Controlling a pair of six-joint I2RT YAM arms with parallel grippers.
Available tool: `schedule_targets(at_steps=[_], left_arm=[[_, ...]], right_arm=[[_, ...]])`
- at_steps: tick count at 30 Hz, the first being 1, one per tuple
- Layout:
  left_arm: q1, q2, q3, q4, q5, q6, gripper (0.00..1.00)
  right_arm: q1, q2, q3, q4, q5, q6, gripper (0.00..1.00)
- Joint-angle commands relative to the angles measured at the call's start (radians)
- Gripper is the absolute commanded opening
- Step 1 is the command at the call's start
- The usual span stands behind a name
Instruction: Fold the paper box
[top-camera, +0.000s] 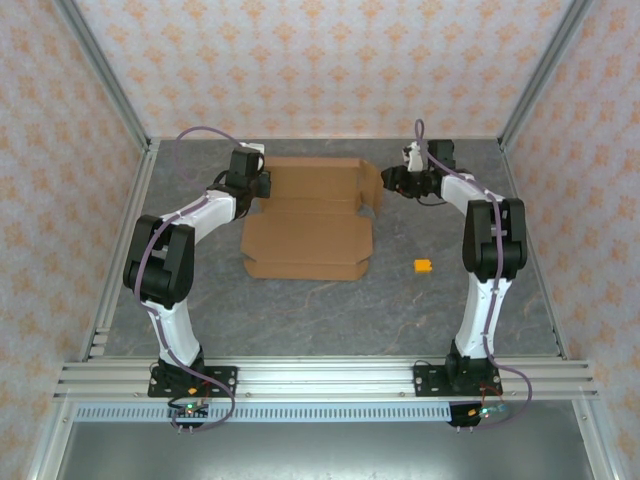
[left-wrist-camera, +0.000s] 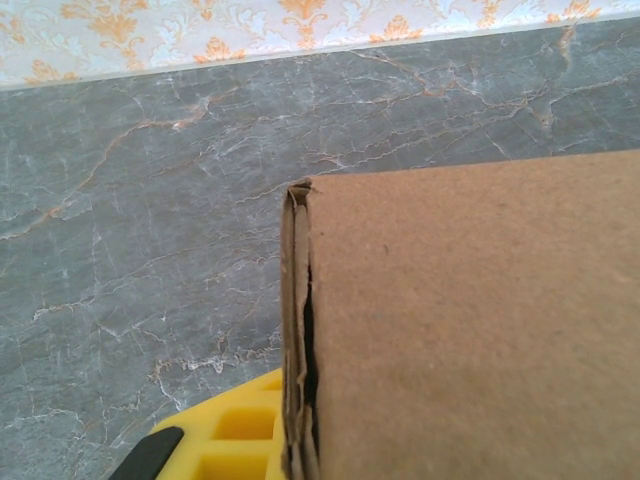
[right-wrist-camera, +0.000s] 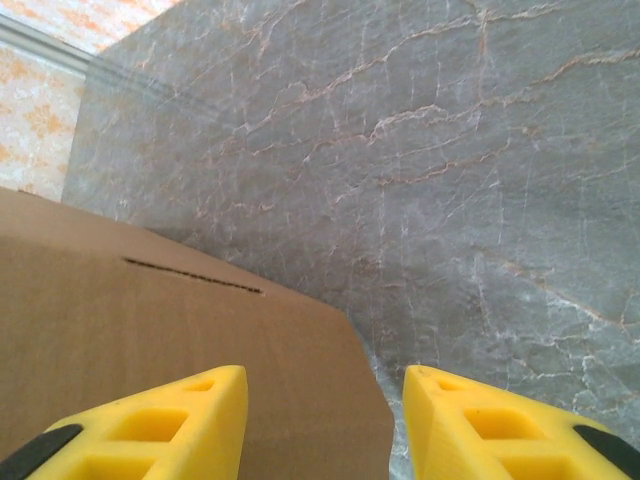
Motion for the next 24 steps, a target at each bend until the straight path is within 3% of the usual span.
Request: schedule_targets(at_steps=[1, 14, 24], left_arm=[[0.008, -0.004, 0.032, -0.033, -0.043, -0.016, 0.0], [0.006, -0.001, 0.04, -0.044, -0.04, -0.015, 0.0], [0.006, 0.012, 0.065, -0.076, -0.001, 0.016, 0.0]], right_arm=[[-0.005, -0.047, -0.009, -0.066, -0.06, -0.081, 0.44], [0.018, -0.056, -0.033, -0.064, -0.125, -0.153, 0.48], [0.041, -0.013, 0.061, -0.099, -0.188, -0.264, 0.45]])
